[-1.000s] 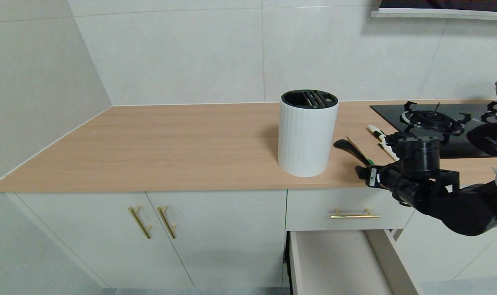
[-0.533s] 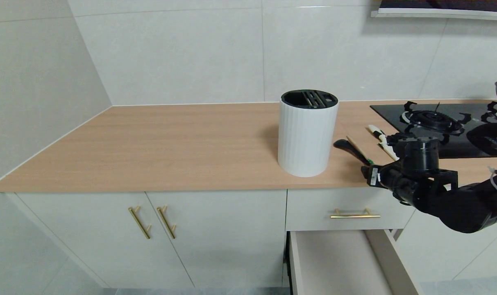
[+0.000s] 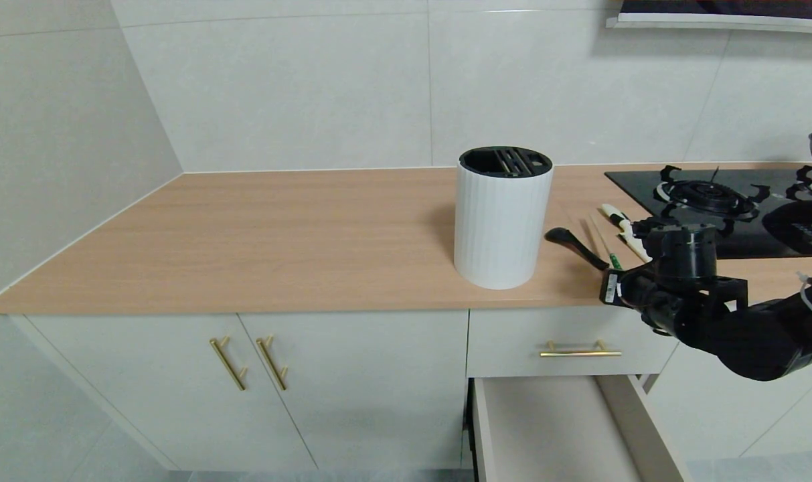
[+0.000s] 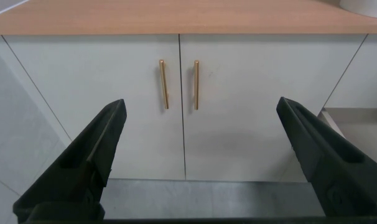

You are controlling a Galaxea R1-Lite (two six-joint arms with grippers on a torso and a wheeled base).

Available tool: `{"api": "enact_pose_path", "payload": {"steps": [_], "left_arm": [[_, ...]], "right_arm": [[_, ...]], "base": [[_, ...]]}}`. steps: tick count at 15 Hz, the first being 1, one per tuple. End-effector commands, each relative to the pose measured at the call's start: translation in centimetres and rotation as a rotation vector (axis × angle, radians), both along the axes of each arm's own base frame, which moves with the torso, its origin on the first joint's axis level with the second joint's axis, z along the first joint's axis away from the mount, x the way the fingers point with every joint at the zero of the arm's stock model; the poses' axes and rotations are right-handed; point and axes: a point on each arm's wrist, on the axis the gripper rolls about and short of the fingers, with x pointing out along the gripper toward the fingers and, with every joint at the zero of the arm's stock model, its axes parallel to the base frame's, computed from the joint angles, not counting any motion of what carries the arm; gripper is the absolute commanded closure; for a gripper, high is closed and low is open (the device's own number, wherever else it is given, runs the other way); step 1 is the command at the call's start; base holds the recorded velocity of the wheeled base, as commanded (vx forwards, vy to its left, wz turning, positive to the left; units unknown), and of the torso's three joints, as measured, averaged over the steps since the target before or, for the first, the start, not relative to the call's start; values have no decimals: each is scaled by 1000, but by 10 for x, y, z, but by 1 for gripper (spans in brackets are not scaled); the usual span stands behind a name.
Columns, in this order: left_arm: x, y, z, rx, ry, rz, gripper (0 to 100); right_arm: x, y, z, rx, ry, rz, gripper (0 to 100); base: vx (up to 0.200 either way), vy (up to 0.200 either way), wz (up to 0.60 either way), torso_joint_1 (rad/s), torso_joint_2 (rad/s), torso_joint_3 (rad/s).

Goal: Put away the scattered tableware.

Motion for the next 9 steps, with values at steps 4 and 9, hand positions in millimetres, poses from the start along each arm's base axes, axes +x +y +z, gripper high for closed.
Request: {"api": "enact_pose_path", "payload": {"steps": [4, 9], "left_arm": [[0, 0, 0, 0, 0, 1, 0], [0, 0, 0, 0, 0, 1, 0]], "right_arm": [[-18, -6, 36, 27, -82, -1, 100], [-65, -16, 85, 48, -85, 64, 100]], "base": [[0, 0, 0, 0, 0, 0], [0, 0, 0, 0, 0, 0]]}}
